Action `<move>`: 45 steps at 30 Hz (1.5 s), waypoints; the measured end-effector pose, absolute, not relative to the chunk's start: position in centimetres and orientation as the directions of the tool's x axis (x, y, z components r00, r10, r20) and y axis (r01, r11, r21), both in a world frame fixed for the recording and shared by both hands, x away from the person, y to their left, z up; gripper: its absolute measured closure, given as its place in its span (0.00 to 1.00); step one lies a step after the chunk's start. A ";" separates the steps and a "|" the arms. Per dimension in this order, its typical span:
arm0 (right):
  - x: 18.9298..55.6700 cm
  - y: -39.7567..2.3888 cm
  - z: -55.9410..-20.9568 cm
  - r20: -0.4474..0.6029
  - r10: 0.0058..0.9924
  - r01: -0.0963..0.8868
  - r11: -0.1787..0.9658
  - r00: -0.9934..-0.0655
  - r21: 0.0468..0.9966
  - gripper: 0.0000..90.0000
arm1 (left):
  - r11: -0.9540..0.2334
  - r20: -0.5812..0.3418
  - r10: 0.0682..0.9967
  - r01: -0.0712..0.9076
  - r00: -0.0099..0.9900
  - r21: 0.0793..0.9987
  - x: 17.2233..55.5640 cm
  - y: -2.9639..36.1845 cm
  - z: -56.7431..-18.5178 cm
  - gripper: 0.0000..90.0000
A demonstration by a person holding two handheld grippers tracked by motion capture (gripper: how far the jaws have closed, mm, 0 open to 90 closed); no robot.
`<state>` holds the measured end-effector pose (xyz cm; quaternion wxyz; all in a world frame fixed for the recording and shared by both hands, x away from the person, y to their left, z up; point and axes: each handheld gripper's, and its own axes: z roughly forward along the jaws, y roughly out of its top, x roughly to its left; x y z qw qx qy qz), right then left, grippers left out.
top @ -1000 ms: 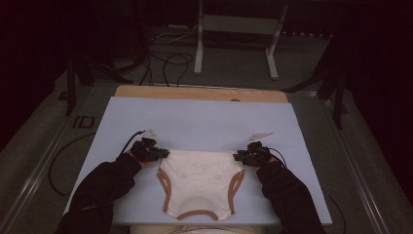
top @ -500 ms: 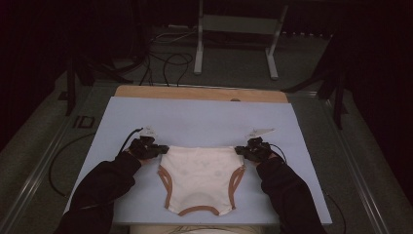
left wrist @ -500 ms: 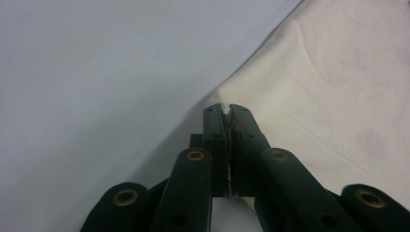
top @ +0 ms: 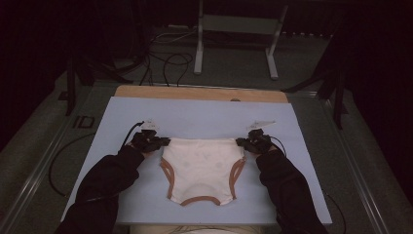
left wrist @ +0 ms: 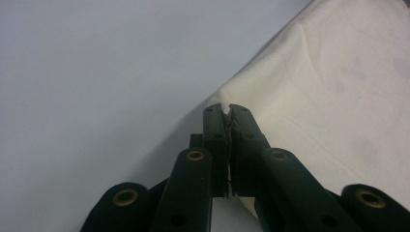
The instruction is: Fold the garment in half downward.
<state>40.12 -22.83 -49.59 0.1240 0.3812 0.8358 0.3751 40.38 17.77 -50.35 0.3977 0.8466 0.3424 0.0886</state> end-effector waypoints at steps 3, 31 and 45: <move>40.6 -22.8 -49.5 0.079 0.737 0.546 0.420 -0.671 0.725 0.97 | -0.443 -0.121 0.650 0.503 0.750 0.742 40.7 17.7 -50.2 0.97; 43.6 -22.4 -48.8 0.070 0.783 0.549 0.367 -0.619 0.751 0.97 | -0.423 -0.076 0.683 0.479 0.726 0.769 43.6 17.4 -49.5 0.97; 45.1 -22.2 -50.3 0.062 0.797 0.575 0.378 -0.601 0.725 0.97 | -0.423 -0.091 0.698 0.512 0.710 0.748 45.0 17.0 -50.5 0.97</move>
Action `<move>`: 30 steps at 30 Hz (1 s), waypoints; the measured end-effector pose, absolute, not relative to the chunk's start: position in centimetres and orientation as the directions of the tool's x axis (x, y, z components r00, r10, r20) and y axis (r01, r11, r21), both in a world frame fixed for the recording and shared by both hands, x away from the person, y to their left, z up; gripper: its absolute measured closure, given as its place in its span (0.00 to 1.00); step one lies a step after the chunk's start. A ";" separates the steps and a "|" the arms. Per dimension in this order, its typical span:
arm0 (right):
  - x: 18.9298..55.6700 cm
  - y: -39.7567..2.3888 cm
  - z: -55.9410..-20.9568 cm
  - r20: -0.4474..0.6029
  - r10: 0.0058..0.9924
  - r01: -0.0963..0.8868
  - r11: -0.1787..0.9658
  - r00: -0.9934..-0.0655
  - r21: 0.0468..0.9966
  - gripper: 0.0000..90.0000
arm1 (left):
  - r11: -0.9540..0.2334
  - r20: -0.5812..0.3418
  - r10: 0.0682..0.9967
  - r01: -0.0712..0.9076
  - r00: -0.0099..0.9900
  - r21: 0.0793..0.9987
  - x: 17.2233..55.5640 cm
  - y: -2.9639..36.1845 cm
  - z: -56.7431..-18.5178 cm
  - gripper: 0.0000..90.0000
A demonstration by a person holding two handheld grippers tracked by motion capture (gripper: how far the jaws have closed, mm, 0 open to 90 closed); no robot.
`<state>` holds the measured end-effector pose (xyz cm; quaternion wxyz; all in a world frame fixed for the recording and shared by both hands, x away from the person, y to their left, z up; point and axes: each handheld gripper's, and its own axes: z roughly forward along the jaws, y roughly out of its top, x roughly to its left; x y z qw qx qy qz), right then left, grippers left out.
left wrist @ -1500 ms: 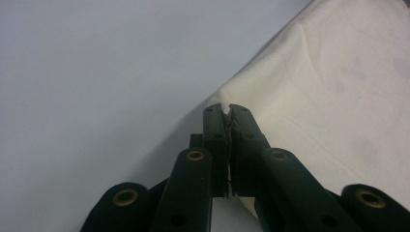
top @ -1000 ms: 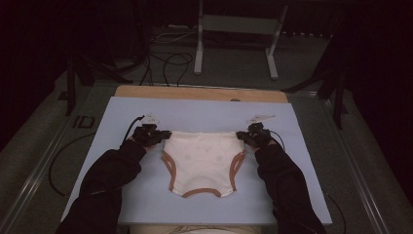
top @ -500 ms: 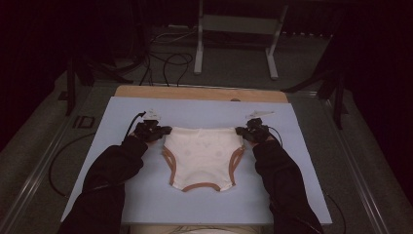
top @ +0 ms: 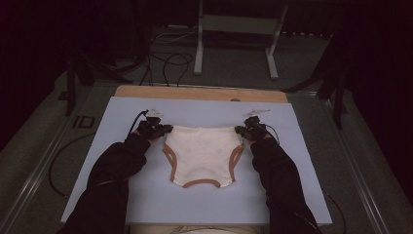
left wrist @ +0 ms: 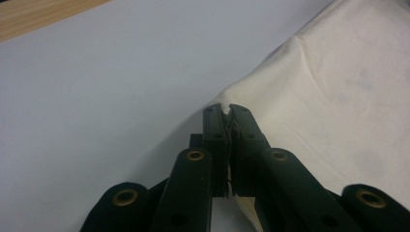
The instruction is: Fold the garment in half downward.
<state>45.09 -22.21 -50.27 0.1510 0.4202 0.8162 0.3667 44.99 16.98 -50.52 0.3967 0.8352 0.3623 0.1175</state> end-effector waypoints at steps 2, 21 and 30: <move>45.3 -22.2 -50.4 0.074 0.797 0.582 0.370 -0.599 0.724 0.97 | -0.410 -0.105 0.699 0.516 0.708 0.752 45.1 17.1 -50.6 0.97; 46.4 -22.2 -51.7 0.062 0.805 0.593 0.379 -0.590 0.711 0.97 | -0.412 -0.099 0.730 0.551 0.676 0.726 46.0 16.6 -51.8 0.97; 46.8 -22.2 -52.2 0.077 0.811 0.605 0.366 -0.580 0.707 0.96 | -0.418 -0.092 0.738 0.560 0.669 0.715 46.4 16.4 -51.9 0.95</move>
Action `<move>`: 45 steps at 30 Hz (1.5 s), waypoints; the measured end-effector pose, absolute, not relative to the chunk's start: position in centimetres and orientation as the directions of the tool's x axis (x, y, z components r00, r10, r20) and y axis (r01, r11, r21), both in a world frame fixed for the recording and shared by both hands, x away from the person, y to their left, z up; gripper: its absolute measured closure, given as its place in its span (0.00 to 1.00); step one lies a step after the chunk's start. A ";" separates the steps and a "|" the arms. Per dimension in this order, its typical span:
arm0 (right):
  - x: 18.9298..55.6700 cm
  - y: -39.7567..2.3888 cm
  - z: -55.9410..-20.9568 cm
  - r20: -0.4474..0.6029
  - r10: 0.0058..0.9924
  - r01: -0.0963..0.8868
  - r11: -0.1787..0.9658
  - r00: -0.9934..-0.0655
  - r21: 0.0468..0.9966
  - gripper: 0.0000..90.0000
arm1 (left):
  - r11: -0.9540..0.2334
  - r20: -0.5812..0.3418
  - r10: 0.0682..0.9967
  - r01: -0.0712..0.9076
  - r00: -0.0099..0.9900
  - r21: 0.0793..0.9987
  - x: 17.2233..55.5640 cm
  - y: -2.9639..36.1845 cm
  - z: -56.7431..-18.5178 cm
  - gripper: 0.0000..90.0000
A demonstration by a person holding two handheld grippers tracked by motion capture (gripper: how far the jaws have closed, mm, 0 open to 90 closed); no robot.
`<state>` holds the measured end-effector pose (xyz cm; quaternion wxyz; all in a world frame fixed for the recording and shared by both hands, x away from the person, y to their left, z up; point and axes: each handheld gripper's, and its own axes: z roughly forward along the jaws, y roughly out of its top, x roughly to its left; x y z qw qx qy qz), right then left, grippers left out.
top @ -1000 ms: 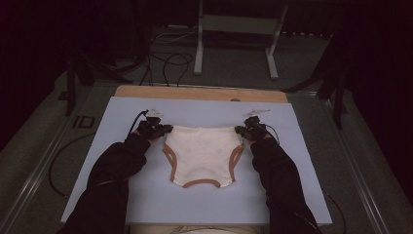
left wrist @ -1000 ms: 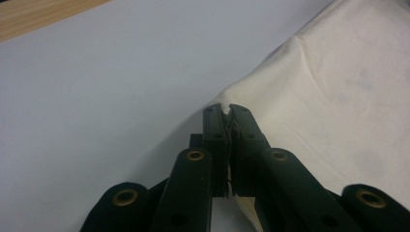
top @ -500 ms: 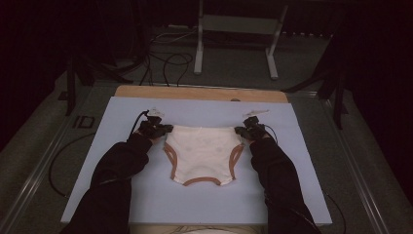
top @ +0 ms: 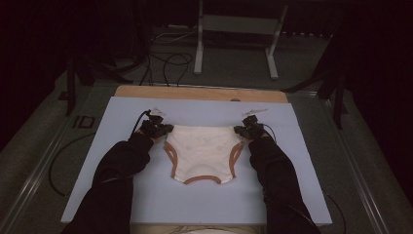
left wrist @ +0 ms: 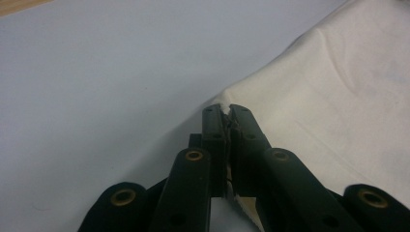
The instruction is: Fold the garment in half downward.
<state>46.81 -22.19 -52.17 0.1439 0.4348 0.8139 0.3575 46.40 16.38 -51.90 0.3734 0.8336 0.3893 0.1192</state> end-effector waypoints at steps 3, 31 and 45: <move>46.7 -22.2 -51.8 0.086 0.822 0.604 0.338 -0.563 0.722 0.79 | -0.387 -0.080 0.775 0.571 0.627 0.724 46.4 16.4 -51.6 0.80; 41.6 -21.3 -47.8 0.163 0.719 0.524 0.312 -0.675 0.793 0.11 | -0.369 -0.144 0.636 0.463 0.758 0.806 41.6 16.9 -47.2 0.00; 36.3 -21.0 -48.2 0.120 0.701 0.461 0.320 -0.703 0.828 0.11 | -0.389 -0.060 0.542 0.313 0.838 0.866 36.2 18.4 -47.2 0.00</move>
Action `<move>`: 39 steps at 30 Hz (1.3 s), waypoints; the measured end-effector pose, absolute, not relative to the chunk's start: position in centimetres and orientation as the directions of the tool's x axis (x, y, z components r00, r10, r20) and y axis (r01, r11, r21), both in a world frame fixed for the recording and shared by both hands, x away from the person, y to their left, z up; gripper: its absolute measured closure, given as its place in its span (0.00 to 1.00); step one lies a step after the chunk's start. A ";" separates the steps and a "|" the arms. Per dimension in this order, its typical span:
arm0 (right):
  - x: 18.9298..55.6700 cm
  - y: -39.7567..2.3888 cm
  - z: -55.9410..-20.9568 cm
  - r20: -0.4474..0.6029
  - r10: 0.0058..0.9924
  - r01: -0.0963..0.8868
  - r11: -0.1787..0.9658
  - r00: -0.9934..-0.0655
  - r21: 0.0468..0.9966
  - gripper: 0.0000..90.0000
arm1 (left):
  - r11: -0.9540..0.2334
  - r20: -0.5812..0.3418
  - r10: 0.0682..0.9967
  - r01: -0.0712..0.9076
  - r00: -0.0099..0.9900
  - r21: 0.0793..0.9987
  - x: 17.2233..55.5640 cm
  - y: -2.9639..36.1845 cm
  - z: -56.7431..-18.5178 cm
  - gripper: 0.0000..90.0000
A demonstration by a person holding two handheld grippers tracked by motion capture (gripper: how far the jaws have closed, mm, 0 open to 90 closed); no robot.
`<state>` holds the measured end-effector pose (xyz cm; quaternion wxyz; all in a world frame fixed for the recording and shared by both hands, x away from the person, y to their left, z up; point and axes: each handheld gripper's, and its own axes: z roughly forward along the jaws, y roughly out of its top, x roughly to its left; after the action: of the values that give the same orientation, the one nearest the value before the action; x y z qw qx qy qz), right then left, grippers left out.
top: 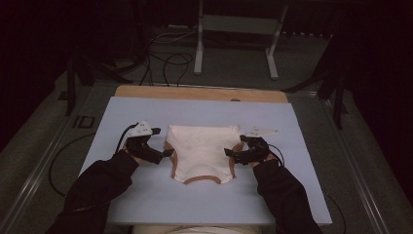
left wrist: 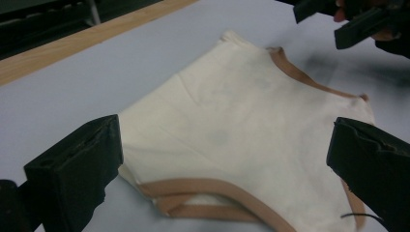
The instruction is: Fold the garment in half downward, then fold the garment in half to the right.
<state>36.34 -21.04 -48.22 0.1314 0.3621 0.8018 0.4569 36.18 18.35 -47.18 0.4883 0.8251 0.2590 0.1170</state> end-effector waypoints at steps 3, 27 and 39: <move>35.8 -21.0 -48.4 0.112 0.690 0.449 0.331 -0.715 0.830 0.11 | -0.389 -0.046 0.537 0.296 0.842 0.872 35.3 18.8 -47.8 0.00; 37.0 -18.5 -44.4 0.064 0.618 0.370 0.382 -0.784 0.847 0.11 | -0.439 0.011 0.498 0.241 0.867 0.866 31.0 18.4 -45.8 0.00; 39.4 -15.1 -43.3 0.092 0.585 0.374 0.382 -0.806 0.845 0.11 | -0.484 -0.017 0.414 0.236 0.910 0.843 30.3 17.7 -45.9 0.00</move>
<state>39.45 -15.14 -43.33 0.1116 0.2912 0.8237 0.4736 30.32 17.75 -45.87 0.4711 0.8562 0.1898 0.0944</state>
